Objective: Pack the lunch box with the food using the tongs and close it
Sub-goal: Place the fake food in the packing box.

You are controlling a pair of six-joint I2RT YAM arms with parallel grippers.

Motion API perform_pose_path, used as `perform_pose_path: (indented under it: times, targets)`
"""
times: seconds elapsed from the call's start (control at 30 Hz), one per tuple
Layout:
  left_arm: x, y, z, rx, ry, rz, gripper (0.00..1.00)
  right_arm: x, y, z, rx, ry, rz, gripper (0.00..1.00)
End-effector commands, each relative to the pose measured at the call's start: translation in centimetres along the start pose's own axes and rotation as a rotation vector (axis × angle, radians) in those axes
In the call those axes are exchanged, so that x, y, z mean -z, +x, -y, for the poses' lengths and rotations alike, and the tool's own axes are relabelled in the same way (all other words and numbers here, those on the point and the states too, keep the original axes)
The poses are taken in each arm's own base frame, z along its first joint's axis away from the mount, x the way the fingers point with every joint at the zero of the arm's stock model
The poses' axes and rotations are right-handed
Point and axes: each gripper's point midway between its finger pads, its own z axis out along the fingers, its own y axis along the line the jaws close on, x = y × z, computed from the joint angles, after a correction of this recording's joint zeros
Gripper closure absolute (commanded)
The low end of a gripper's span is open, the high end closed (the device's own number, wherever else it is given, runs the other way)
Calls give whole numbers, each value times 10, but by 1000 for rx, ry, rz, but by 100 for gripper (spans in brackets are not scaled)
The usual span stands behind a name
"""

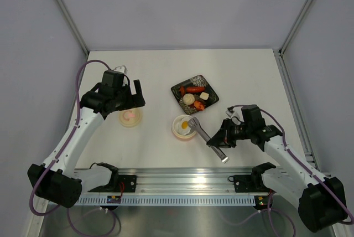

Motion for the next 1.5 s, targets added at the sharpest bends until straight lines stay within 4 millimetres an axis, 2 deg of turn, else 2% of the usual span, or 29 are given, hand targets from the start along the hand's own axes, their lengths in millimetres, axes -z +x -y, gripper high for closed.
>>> perform_pose_path:
  times: [0.0, 0.07, 0.1, 0.17, 0.3, 0.5, 0.63, 1.0, 1.07, 1.1, 1.33, 1.47]
  targets:
    - [6, -13, 4, -9, 16, 65, 1, 3, 5, 9, 22, 59, -19, 98]
    - [6, -14, 4, -8, 17, 67, 1, 2, 7, 15, 20, 84, -30, 93]
    - [7, -14, 4, -8, 19, 68, 1, 2, 6, 15, 20, 85, -30, 84]
    - [6, -14, 5, -8, 19, 65, 1, 2, 6, 16, 23, 89, -33, 81]
    - [8, -15, 5, -11, 21, 69, 1, 4, 3, 11, 39, 94, -29, 58]
    - [8, -15, 5, -12, 19, 70, 1, 9, -2, 3, 67, 104, -15, 55]
    - [9, -16, 4, -12, 19, 72, 1, 14, -4, -6, 88, 106, 2, 57]
    - [8, -14, 4, -11, 17, 67, 1, 32, -10, -31, 139, 107, 59, 71]
    - [6, -12, 3, -9, 16, 63, 1, 31, -11, -31, 141, 111, 58, 72]
    - [7, -13, 3, -11, 16, 66, 1, 29, -12, -29, 136, 114, 52, 76]
    - [7, -12, 1, -11, 8, 66, 1, 20, -14, -18, 113, 122, 35, 89]
    - [6, -11, 1, -11, 8, 63, 1, 11, -12, -14, 103, 116, 12, 93]
